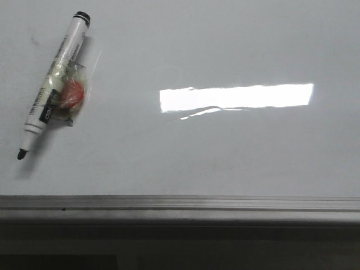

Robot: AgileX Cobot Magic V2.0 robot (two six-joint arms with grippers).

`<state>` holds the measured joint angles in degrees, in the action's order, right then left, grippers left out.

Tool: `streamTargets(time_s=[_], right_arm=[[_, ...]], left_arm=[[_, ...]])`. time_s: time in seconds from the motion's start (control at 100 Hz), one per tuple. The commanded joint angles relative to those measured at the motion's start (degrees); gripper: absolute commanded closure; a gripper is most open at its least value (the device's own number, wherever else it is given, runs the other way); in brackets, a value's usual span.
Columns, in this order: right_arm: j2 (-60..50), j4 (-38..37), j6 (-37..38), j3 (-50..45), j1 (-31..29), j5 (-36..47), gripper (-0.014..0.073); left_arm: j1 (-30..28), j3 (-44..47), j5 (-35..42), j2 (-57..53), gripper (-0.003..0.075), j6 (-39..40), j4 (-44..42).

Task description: Write number 3 on whiteboard

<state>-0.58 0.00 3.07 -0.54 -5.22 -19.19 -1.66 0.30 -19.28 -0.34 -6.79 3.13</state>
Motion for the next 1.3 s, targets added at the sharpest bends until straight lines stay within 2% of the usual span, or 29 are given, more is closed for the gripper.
streamTargets(time_s=[0.0,1.01,1.29], right_arm=[[-0.9,0.6,-0.2,-1.4,-0.3,0.9,0.0658],[-0.9,0.6,-0.2,-1.4,-0.3,1.0,0.0658],[-0.9,0.6,-0.2,-1.4,-0.3,3.6,0.0658]], left_arm=[[-0.2,1.9,3.4,-1.3,0.0741,0.5,0.6],[-0.2,1.9,3.4,-1.3,0.0741,0.5,0.6],[-0.2,1.9,3.6,-1.3,0.0741,0.5,0.6]])
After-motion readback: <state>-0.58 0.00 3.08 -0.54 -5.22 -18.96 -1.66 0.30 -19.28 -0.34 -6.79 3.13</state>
